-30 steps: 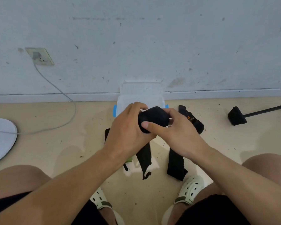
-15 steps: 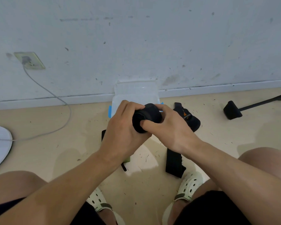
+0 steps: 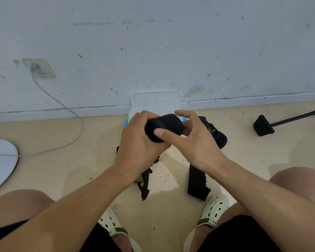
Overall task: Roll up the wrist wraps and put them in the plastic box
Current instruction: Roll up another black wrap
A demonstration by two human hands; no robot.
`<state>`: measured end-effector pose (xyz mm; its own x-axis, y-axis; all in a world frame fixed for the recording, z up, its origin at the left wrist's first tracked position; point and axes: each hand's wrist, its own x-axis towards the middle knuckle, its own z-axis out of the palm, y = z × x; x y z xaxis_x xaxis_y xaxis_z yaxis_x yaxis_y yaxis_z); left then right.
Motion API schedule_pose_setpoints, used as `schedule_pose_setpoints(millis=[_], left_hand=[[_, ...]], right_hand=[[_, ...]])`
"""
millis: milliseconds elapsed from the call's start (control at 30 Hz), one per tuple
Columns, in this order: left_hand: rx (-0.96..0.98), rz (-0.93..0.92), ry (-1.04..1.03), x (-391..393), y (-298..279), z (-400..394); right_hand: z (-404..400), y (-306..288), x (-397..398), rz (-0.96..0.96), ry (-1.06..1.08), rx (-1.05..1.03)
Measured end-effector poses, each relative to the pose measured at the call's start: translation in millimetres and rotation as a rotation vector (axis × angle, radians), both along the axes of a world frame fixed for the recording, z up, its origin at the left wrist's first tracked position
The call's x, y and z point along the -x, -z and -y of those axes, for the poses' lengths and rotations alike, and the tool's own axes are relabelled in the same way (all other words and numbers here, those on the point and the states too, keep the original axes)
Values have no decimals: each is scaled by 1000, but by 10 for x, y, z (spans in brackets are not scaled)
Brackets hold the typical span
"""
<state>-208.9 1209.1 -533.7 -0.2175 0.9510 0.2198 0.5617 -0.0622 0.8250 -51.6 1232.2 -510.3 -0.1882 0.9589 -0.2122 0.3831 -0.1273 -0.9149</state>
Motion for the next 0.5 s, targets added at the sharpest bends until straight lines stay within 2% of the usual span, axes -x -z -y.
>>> schedule_pose_setpoints(millis=[67, 167, 233, 367, 500], left_hand=[[128, 207, -94, 83, -74, -67], [266, 442, -26, 238, -144, -147], [283, 486, 48, 249, -186, -135], [316, 529, 157, 186, -203, -76], [372, 521, 195, 182, -173, -44]], right_hand=[[-58, -45, -87, -65, -35, -12], [-167, -68, -250, -26, -127, -155], [-174, -66, -290, 10, -189, -241], [-155, 5, -273, -47, -285, -292], [-216, 37, -295, -86, -301, -224]])
